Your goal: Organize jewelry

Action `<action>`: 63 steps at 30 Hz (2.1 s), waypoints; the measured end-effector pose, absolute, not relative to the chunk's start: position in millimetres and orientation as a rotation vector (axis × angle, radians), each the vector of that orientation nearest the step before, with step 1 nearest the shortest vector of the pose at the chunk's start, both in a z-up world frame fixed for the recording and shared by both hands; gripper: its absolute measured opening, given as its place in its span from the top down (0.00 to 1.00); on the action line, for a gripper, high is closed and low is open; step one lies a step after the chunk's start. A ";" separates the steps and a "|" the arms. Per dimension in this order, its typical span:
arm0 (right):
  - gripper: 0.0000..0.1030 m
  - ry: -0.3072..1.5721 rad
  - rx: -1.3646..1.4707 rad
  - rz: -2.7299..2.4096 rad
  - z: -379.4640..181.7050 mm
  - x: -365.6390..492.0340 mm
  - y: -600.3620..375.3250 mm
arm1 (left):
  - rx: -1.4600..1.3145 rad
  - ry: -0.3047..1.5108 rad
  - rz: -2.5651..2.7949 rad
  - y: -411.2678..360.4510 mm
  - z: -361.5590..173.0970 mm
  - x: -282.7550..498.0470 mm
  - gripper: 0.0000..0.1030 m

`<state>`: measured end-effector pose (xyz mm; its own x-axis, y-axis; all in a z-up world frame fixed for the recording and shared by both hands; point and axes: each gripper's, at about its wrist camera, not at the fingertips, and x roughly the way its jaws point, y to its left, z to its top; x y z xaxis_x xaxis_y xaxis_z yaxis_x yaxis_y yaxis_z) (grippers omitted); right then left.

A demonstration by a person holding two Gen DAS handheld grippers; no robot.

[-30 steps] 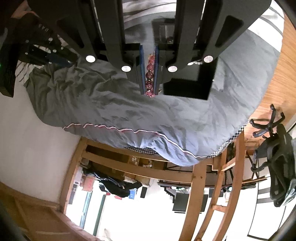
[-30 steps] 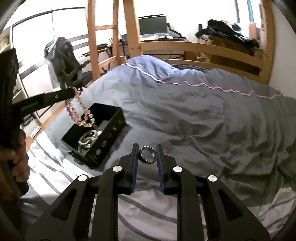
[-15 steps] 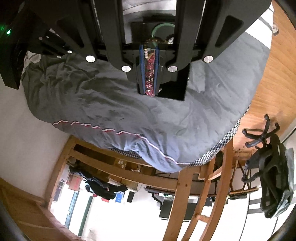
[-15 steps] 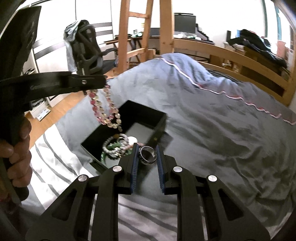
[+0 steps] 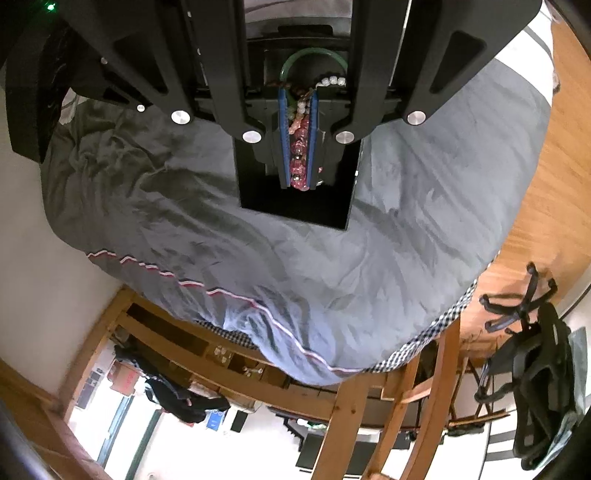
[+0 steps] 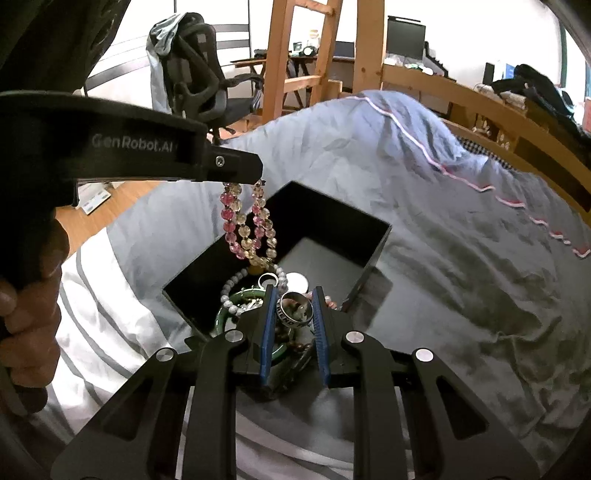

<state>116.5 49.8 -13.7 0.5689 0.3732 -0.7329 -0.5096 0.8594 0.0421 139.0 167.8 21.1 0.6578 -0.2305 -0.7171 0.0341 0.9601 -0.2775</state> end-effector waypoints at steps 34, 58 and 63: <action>0.04 0.718 -0.042 0.460 48.9 55.1 -15.8 | -0.044 0.740 0.122 178.5 31.2 32.7 0.06; 0.04 0.770 -0.108 0.512 43.2 17.7 -37.6 | 0.180 0.749 0.153 128.0 21.8 -9.4 0.06; 0.04 0.778 -0.095 0.502 40.5 19.0 -41.0 | 0.172 0.760 0.150 128.5 20.8 -8.9 0.06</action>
<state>19.0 -41.0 40.5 0.6013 0.3980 -0.6928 -0.4667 0.8788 0.0997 -8.9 128.5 20.8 0.7156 0.1966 -0.6702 -0.0729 0.9753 0.2083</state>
